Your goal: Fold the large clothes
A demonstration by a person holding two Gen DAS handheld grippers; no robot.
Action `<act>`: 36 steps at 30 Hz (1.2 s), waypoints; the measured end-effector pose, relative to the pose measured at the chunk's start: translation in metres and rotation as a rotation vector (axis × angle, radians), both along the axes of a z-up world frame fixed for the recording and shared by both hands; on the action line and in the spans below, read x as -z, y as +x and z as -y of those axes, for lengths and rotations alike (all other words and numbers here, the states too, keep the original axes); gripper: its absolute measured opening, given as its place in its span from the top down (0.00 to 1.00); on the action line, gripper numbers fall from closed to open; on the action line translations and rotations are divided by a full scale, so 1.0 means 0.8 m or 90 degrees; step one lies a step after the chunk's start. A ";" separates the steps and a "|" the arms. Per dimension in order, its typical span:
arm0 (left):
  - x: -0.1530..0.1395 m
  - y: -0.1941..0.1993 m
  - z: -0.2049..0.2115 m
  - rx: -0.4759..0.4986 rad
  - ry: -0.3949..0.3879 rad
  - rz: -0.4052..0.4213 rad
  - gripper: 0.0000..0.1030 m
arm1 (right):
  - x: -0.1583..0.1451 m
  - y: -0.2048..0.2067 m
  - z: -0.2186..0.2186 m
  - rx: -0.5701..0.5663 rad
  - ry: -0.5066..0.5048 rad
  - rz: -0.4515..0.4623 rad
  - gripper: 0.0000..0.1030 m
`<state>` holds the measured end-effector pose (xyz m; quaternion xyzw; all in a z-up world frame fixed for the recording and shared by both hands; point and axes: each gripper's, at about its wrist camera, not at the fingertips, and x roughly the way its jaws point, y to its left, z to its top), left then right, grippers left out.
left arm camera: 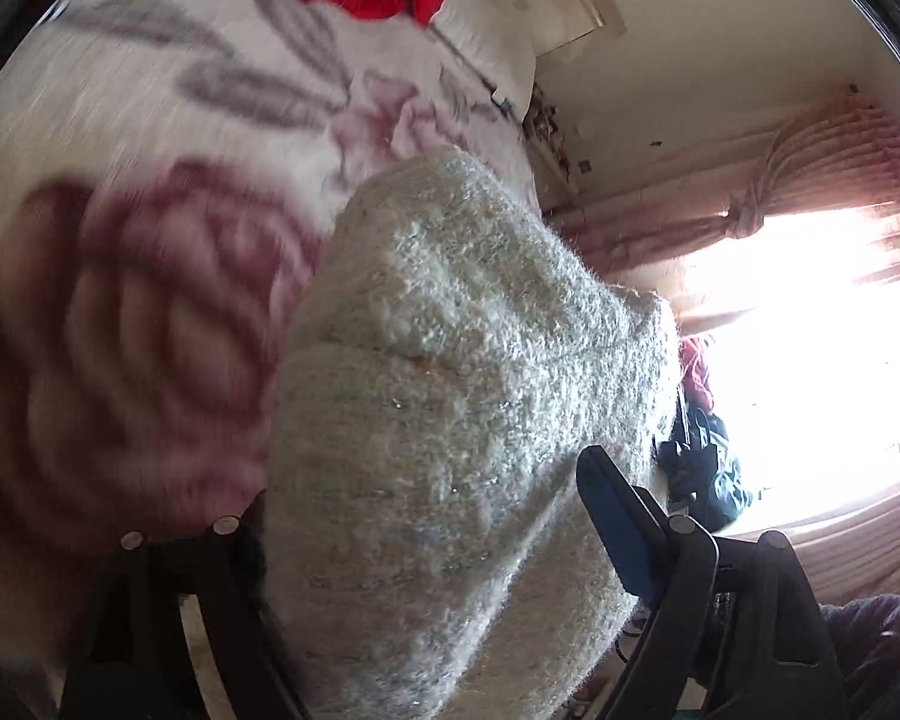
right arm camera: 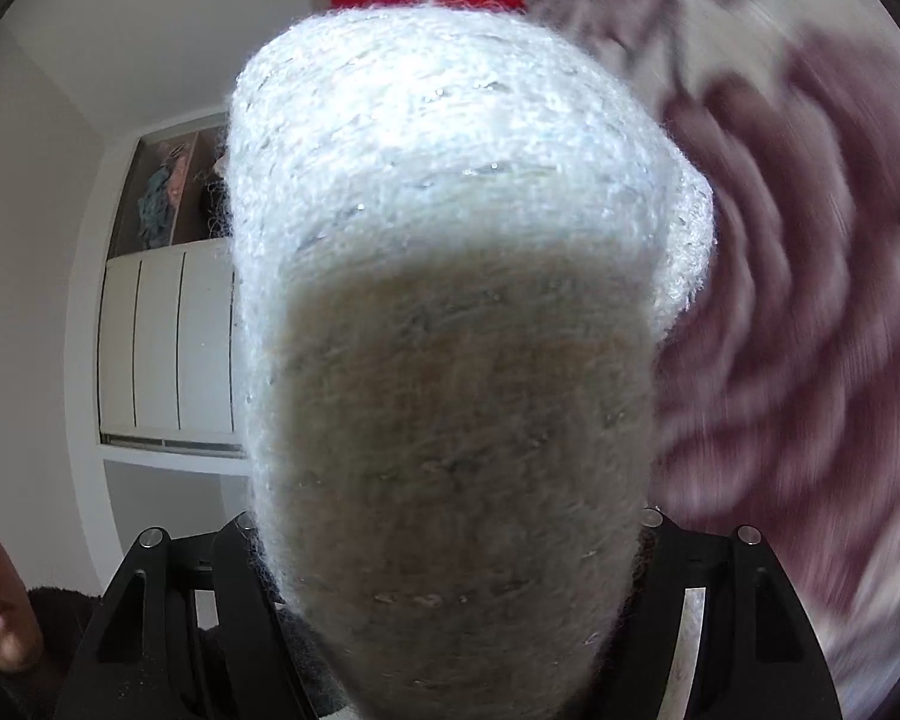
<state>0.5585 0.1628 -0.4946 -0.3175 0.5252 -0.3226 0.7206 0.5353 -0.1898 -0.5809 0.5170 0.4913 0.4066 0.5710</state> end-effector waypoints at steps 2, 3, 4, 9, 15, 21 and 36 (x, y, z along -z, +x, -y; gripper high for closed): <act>-0.002 0.035 0.002 0.003 0.007 0.012 0.20 | 0.002 0.045 0.004 -0.005 0.006 0.014 0.29; 0.001 0.056 0.007 0.006 0.014 0.018 0.20 | 0.009 0.076 0.009 -0.005 0.011 0.018 0.29; 0.004 0.072 0.010 0.008 0.022 0.024 0.20 | 0.017 0.108 0.015 -0.004 0.014 0.022 0.29; 0.071 0.152 0.051 0.005 0.012 0.004 0.20 | 0.081 0.214 0.051 0.003 0.024 0.012 0.29; 0.126 0.189 0.104 0.039 0.045 -0.023 0.20 | 0.168 0.245 0.121 0.005 -0.015 -0.085 0.29; 0.116 0.169 0.092 0.041 0.070 -0.032 0.20 | 0.159 0.238 0.130 -0.016 -0.063 -0.114 0.23; 0.000 -0.007 0.105 -0.079 0.527 0.047 0.17 | -0.097 0.082 0.039 0.048 -0.848 -0.038 0.00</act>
